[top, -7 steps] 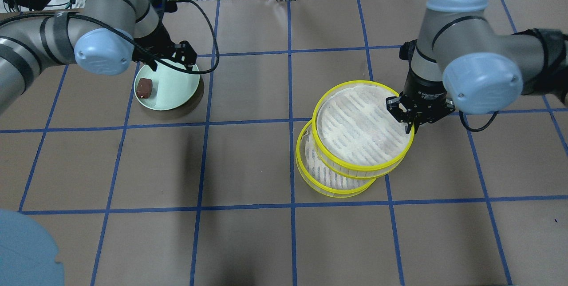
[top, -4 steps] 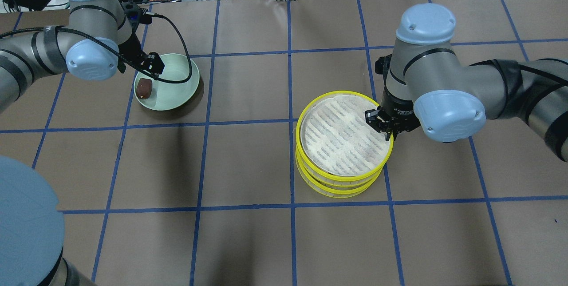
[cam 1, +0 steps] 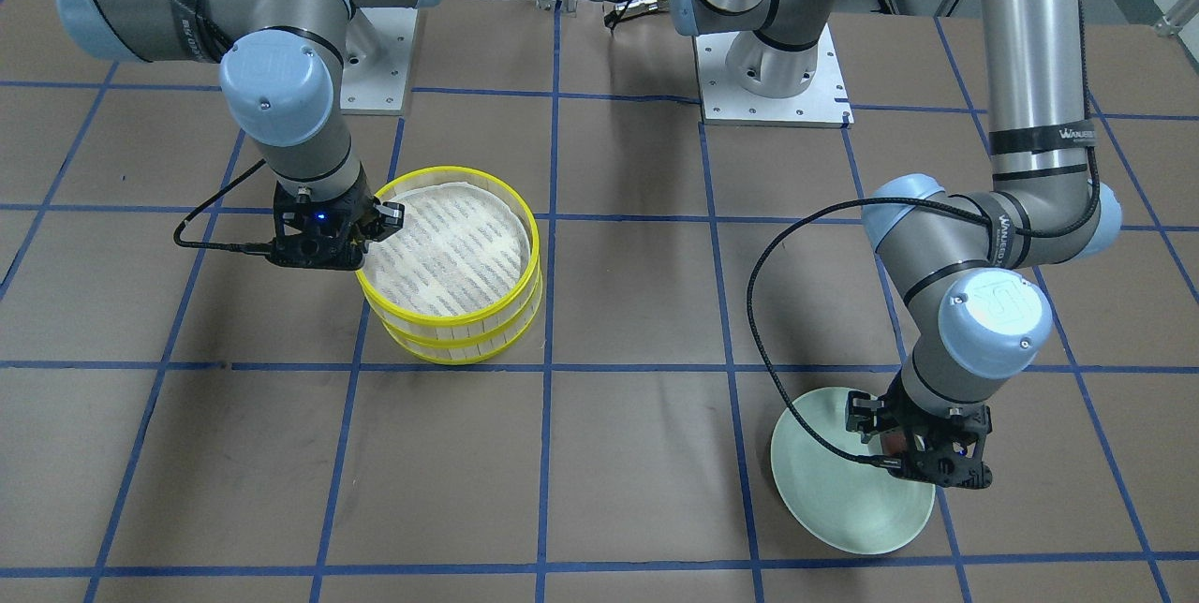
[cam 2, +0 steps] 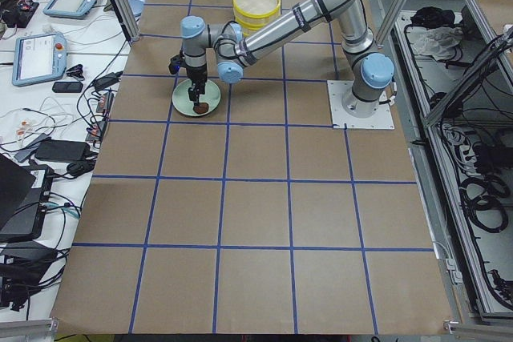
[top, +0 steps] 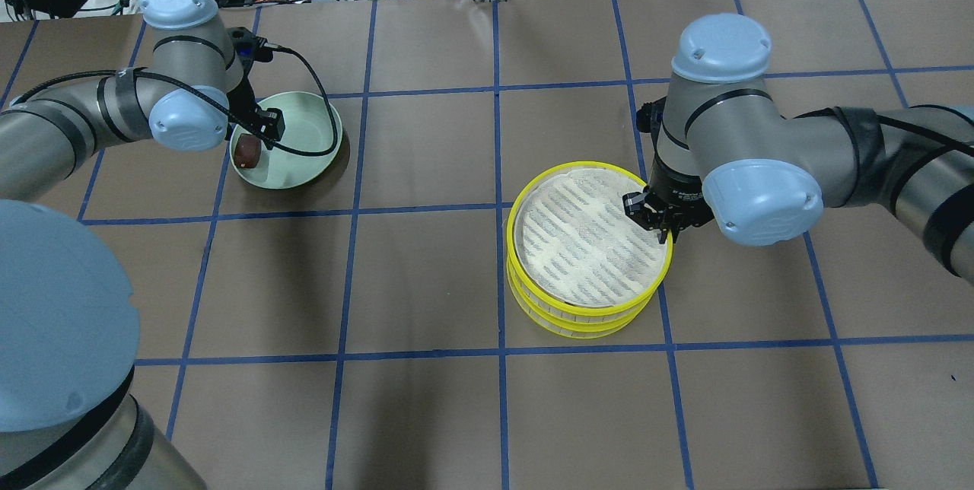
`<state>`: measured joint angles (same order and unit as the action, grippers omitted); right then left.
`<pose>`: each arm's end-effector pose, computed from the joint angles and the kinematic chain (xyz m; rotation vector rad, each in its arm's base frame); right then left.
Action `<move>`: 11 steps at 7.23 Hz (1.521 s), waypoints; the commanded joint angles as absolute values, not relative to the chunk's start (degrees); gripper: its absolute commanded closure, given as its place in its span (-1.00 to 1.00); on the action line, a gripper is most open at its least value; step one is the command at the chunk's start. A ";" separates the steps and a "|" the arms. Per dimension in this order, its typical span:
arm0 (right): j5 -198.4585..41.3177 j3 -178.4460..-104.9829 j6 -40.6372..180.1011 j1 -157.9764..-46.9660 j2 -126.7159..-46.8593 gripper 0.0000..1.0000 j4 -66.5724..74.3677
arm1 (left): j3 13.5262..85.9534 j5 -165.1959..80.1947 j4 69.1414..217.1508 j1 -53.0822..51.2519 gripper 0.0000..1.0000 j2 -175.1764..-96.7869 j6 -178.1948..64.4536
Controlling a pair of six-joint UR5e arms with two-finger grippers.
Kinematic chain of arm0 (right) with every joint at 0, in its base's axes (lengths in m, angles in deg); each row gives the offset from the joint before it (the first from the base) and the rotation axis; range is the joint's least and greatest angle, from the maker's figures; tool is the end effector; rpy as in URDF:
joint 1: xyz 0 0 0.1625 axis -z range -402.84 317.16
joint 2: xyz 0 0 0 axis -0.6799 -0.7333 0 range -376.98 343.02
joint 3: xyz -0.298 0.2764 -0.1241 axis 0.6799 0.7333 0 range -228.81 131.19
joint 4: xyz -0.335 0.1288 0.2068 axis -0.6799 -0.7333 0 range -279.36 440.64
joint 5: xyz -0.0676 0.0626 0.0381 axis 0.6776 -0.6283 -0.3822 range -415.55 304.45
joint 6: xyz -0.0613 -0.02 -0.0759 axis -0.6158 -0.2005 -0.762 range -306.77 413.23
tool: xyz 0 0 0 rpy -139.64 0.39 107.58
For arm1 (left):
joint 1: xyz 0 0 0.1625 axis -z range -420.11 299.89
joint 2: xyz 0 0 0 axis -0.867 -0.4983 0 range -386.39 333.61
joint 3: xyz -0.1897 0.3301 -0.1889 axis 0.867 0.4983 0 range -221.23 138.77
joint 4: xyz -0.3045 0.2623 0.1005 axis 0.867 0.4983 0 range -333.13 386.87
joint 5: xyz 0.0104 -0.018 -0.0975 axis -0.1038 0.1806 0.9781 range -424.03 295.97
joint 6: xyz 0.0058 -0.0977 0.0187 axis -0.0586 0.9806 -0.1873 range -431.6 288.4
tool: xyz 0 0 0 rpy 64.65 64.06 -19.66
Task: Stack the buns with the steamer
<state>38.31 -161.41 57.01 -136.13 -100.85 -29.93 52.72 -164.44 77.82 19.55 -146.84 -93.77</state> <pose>0.1536 -0.4657 0.2840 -0.0058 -3.0585 -0.2113 0.0026 -0.6565 0.2177 0.2928 2.9299 -0.0396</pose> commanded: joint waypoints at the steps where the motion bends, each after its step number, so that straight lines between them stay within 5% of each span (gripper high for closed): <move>1: 37.97 -161.40 56.75 -136.18 -99.60 1.00 -29.92 | 52.81 -167.28 77.93 19.34 1.00 -148.20 -95.41; 4: 38.49 -161.40 56.75 -136.18 -98.37 0.98 -29.83 | 51.94 -168.36 78.28 19.34 1.00 -147.24 -95.77; 5: 38.58 -161.40 56.75 -136.09 -98.28 0.71 -29.75 | 51.59 -167.92 79.59 19.43 1.00 -146.54 -95.34; 6: 38.58 -161.40 56.83 -136.09 -98.28 0.32 -29.57 | 50.71 -167.92 81.60 20.13 1.00 -145.40 -94.20; 7: 38.58 -161.13 57.27 -136.09 -98.37 -0.56 -29.40 | 50.36 -167.05 85.54 21.87 1.00 -143.74 -88.88; 8: 38.32 -160.61 57.45 -136.09 -98.54 -0.98 -29.22 | 50.27 -162.17 90.10 24.59 1.00 -140.59 -80.82; 11: 37.71 -147.22 57.45 -135.31 -102.30 -1.00 -20.57 | 50.26 -151.44 98.92 36.00 1.00 -132.76 -59.20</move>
